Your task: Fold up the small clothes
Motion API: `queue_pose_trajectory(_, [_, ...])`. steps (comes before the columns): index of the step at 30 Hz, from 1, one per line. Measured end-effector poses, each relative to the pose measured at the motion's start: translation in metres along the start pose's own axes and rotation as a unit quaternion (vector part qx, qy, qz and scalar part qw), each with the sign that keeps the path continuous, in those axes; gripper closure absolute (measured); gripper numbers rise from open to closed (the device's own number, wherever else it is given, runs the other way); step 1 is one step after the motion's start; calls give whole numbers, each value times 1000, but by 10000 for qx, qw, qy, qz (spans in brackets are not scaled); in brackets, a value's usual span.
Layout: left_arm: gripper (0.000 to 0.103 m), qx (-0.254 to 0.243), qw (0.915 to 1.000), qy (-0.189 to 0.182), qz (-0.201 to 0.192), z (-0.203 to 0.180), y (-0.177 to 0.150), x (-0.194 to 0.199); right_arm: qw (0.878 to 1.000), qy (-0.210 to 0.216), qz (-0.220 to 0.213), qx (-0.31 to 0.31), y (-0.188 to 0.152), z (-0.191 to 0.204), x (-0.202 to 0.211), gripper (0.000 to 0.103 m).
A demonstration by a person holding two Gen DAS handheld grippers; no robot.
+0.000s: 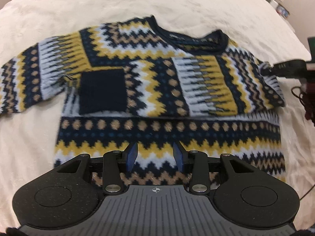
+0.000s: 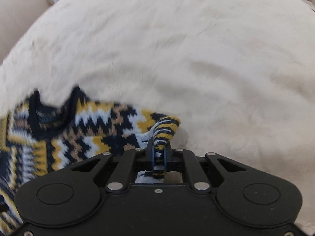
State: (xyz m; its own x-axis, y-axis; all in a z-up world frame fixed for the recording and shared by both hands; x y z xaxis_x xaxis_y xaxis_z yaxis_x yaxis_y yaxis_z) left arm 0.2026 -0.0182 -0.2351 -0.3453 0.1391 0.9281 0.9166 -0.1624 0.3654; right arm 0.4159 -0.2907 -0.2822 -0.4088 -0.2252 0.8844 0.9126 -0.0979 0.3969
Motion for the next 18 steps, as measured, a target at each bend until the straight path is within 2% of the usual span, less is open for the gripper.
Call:
queue_pose_trajectory(1, [64, -40, 10000, -28, 35, -2, -4, -3, 10000, -19, -10, -27, -1, 1, -3, 77])
queue_pose_trajectory(2, [63, -90, 9999, -30, 82, -4, -8, -7, 9999, 6, -32, -101, -2, 0, -1, 60])
queue_pose_trajectory(3, [62, -139, 9998, -19, 152, -4, -11, -10, 9998, 54, -73, -203, -3, -2, 2, 50])
queue_pose_trajectory(4, [60, -196, 9995, 2, 228, -4, -15, -15, 9994, 112, -151, -295, -4, -3, 7, 32])
queue_pose_trajectory(5, [60, -242, 9994, 30, 264, -3, -18, -19, 9991, 129, -232, -336, -5, -2, 12, 21])
queue_pose_trajectory(10, [56, -474, 9979, 83, 441, 1, -20, -33, 9979, 123, -431, -460, -14, 1, 39, 19])
queue_pose_trajectory(13, [56, -435, 9979, 105, 476, 1, -13, -31, 9971, 230, -469, -544, -25, 7, 52, 18])
queue_pose_trajectory(18, [55, -262, 9993, 138, 248, 0, -18, -22, 9977, 518, -147, -414, -68, 25, 61, 17])
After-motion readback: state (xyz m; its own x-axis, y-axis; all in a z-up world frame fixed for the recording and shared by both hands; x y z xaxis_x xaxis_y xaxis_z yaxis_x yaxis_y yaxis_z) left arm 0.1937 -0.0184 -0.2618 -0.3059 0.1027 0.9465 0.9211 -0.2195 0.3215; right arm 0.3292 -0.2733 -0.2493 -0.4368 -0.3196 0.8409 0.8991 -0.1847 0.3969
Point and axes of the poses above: each gripper's, at about its wrist camera, not at the fingertips, and x roughly against the way its jaws point, z to its left, y to its top, the point moved 8 cm from there along -x, roughly the way its jaws point, and after that the axes turned 8 degrees about -x, right-handed, at the moved point
